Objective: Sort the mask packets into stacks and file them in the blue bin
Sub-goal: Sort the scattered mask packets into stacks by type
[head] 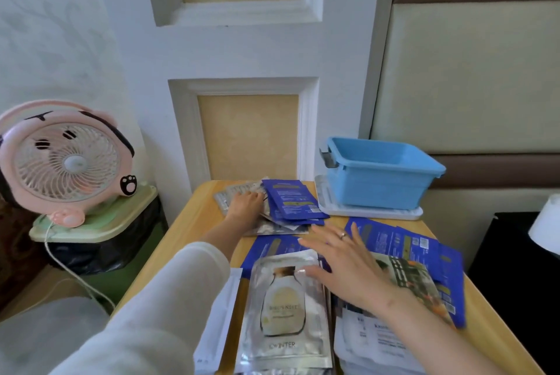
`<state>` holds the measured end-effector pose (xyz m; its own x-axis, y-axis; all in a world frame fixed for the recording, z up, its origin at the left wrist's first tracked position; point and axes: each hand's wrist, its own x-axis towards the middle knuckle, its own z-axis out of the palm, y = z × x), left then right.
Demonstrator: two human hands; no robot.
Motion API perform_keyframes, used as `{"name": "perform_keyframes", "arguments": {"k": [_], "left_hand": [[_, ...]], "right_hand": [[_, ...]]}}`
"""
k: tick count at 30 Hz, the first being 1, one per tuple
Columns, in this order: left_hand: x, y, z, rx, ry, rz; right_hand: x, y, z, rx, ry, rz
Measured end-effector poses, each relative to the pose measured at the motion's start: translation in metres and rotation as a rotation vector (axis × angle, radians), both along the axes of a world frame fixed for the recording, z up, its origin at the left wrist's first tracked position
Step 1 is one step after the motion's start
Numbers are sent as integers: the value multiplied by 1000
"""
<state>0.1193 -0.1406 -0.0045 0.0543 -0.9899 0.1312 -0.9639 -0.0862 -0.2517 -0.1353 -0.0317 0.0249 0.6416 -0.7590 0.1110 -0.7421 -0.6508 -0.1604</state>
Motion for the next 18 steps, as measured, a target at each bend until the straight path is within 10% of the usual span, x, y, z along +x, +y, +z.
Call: {"name": "perform_keyframes", "arguments": {"k": [11,18], "left_hand": [[21,24,12,-237,-296,-438],[16,48,13,-31,333,-252]], "right_hand": [[-4,-9,-26,112,-97,-26],[-5,-11,-32,93,-89,-27]]}}
